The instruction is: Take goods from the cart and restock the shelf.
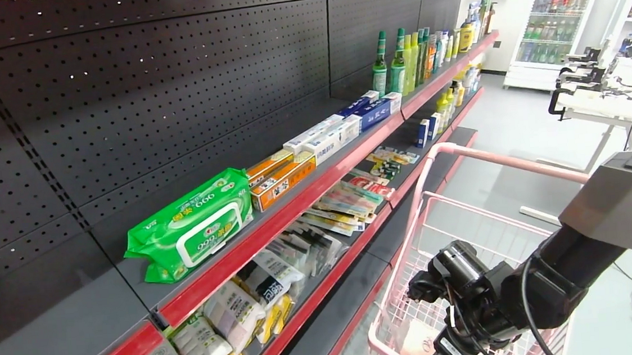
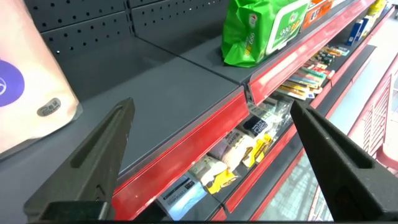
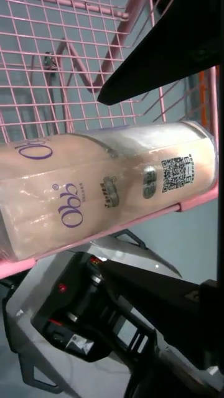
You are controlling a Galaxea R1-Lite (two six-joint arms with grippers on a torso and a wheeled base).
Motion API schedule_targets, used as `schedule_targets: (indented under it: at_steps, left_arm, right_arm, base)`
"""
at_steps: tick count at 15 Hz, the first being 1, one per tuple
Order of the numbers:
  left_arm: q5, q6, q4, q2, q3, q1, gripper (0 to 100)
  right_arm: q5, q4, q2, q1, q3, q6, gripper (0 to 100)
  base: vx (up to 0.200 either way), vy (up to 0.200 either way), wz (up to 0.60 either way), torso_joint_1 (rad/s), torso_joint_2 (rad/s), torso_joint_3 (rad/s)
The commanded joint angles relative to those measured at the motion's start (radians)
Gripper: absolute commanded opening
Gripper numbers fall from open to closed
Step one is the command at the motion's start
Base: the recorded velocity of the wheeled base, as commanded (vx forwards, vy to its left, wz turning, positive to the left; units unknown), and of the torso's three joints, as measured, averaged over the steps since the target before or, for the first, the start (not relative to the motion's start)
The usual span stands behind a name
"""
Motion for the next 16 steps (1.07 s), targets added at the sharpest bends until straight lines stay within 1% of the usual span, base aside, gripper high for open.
schedule_targets:
  at_steps: [1,4,7,16]
  left_arm:
    - [0.001,0.0,0.0,0.001,0.0,0.0,100]
    - [0.001,0.0,0.0,-0.001,0.0,0.0,100]
    - [-0.001,0.0,0.0,0.001,0.0,0.0,100]
    - [-0.001,0.0,0.0,-0.001,0.0,0.0,100]
  right_arm:
    - [0.0,0.0,0.008,0.001,-0.002,-0.016,100]
    - [0.002,-0.002,0.038,0.005,-0.002,-0.028,100]
    - [-0.008,-0.106,0.088,0.01,0.011,-0.029,100]
    - [-0.014,-0.115,0.13,0.004,0.001,-0.029,100]
  base:
    - [0.0,0.0,0.0,0.0,0.0,0.0]
    - [0.0,0.0,0.0,0.0,0.0,0.0]
    - [0.0,0.0,0.0,0.0,0.0,0.0]
    - [0.0,0.0,0.0,-0.021,0.05,0.028]
